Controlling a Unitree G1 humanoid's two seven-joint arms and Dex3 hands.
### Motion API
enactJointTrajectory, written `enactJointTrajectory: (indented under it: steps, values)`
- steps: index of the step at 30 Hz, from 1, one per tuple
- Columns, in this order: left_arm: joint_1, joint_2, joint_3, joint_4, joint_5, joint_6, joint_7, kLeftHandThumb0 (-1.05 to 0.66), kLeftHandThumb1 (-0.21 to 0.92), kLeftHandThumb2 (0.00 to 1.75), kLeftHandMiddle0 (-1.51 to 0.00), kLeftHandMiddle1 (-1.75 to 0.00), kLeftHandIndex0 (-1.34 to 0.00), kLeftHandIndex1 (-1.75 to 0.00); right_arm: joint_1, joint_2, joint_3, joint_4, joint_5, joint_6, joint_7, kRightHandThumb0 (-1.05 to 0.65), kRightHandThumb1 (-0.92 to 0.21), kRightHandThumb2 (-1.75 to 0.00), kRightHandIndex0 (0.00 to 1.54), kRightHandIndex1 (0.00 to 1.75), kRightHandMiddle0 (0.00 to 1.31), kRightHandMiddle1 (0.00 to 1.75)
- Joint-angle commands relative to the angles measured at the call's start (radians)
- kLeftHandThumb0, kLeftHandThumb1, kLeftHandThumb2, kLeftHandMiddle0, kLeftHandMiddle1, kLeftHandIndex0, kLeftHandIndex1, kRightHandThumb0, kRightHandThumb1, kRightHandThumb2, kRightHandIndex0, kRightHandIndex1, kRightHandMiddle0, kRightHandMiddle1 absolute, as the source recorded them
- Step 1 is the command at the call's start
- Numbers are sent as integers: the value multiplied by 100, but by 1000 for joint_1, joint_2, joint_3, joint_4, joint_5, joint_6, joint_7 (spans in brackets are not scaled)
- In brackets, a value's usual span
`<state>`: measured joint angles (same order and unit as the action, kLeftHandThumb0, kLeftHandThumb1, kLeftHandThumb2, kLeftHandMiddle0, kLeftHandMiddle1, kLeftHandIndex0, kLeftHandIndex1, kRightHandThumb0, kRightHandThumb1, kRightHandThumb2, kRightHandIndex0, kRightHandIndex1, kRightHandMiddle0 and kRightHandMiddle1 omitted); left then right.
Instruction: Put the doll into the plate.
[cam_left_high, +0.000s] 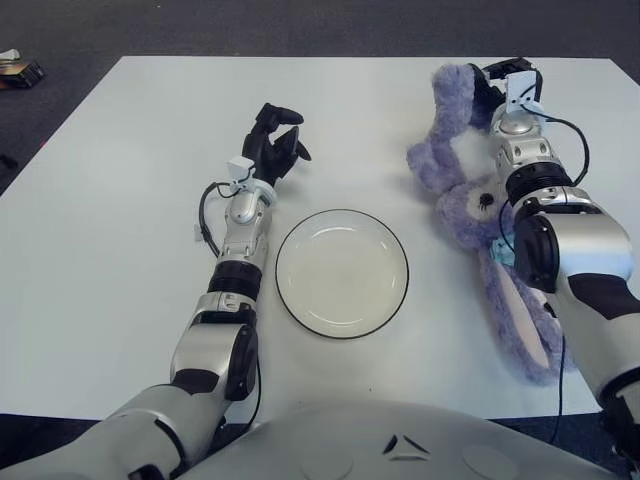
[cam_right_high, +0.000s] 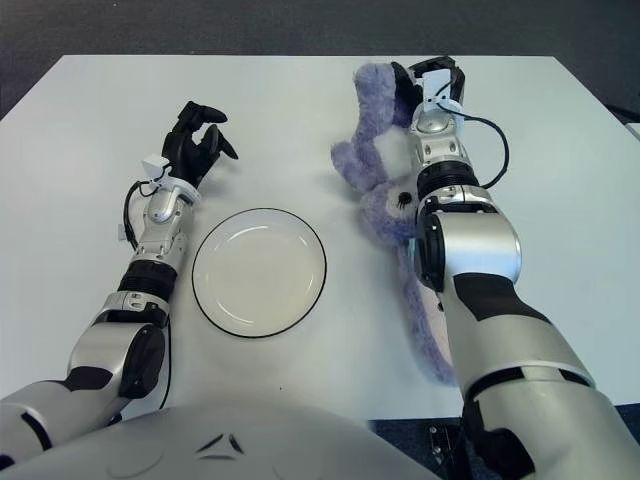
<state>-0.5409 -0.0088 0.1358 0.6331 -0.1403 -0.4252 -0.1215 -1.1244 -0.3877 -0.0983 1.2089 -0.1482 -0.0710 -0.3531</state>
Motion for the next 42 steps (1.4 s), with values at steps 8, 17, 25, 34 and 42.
enactJointTrajectory:
  steps: [8, 17, 25, 34, 42]
  values:
    - [2, -13, 3, 12, -2, -4, 17, -35, 92, 35, -82, -160, -38, -156, 85, -111, 28, -189, -35, -9, 27, -36, -92, -24, 82, 149, 50, 143]
    - [-12, -15, 10, 33, -8, -5, 12, -35, 92, 35, -82, -159, -39, -155, 279, -157, 14, -469, -59, 52, 51, -36, -92, -24, 80, 143, 49, 144]
    - [-23, -12, 11, 50, -7, -6, 11, -35, 92, 34, -82, -159, -39, -155, 433, -187, 4, -718, -145, 108, 7, -36, -92, -26, 79, 139, 48, 145]
    - [-26, -7, 1, 57, 19, -4, 27, -35, 92, 34, -83, -160, -39, -154, 559, -216, 4, -872, -286, 93, -83, -36, -92, -27, 71, 132, 46, 147]
    - [-26, -6, -2, 61, 31, -8, 35, -35, 92, 33, -84, -160, -40, -154, 690, -175, -47, -1098, -297, 208, -49, -36, -92, -28, 68, 132, 46, 147]
